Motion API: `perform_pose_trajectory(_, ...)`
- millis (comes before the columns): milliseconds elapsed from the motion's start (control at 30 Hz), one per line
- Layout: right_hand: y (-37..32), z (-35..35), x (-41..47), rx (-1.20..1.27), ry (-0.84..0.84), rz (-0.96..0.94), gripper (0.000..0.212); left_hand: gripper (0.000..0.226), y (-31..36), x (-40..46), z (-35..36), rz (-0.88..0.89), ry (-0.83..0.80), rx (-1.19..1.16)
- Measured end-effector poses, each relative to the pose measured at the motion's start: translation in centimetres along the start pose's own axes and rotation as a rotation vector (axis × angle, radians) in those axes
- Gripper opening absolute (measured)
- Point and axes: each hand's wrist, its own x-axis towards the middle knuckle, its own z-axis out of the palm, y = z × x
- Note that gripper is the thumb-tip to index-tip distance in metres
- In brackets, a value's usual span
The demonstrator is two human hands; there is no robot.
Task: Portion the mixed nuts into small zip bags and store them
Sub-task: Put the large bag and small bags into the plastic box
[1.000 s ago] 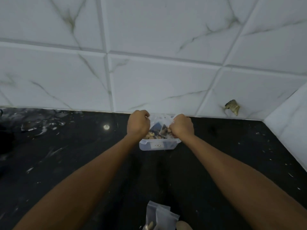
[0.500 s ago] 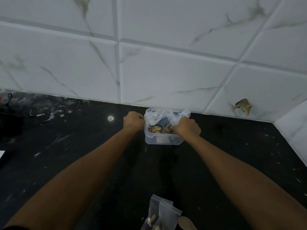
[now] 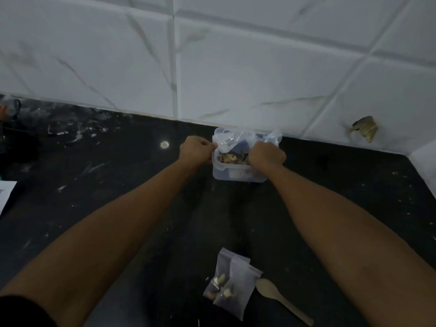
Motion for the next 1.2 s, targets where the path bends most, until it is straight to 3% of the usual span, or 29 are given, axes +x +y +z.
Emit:
perform_pose_trajectory(67,0.4,-1.1,-0.5,-0.032,-0.014,-0.054,0.034,0.026,-0.9,-1.1,-0.2,-0.014,0.009,-0.038)
perform_pose_trajectory(200,1.5,-3.8,-4.2,-0.106,0.271,-0.233,0.027,0.021,-3.3,-2.9,-1.2,-0.101,-0.101,0.024)
perform_pose_trajectory(233,2.0,-4.0,-5.5,-0.088,0.277,-0.303,0.024,0.020,-3.7,-3.2,-1.4,-0.131,-0.156,0.051)
perform_pose_trajectory(300,3.2,-4.1,-8.6,-0.001,-0.002,-0.448,0.016,0.017,-4.0,-3.9,-1.7,-0.185,-0.275,0.111)
perform_pose_trajectory(400,5.1,-2.1,-13.6,0.026,-0.741,-0.567,0.013,0.014,-4.1,-4.8,-1.5,-0.212,-0.382,0.172)
perform_pose_trajectory(467,6.4,0.7,-15.9,-0.037,-0.874,-0.605,0.026,0.011,-4.0,-5.3,-1.1,-0.168,-0.386,0.212)
perform_pose_trajectory(667,8.6,5.3,-17.2,-0.032,-0.661,-0.592,0.023,0.013,-3.9,-6.7,0.1,-0.022,-0.384,0.191)
perform_pose_trajectory(833,9.1,5.7,-16.8,0.006,-0.775,-0.624,0.015,0.013,-3.3,-7.9,0.4,0.037,-0.405,0.151)
perform_pose_trajectory(900,8.8,3.8,-16.2,0.053,-0.893,-0.649,0.012,0.013,-2.7,-8.4,0.0,0.082,-0.509,0.206)
perform_pose_trajectory(1000,7.9,-0.6,-15.0,0.196,-1.006,-0.630,0.008,0.024,-1.4,-9.4,-0.7,0.108,-0.846,0.207)
perform_pose_trajectory(1100,7.2,-4.7,-13.5,0.326,-0.921,-0.599,0.005,0.045,-0.3,-10.1,-0.9,0.200,-1.085,0.172)
perform_pose_trajectory(1200,6.4,-7.9,-12.0,0.491,-0.784,-0.556,0.011,0.048,0.2,-10.1,-0.4,0.350,-1.087,0.188)
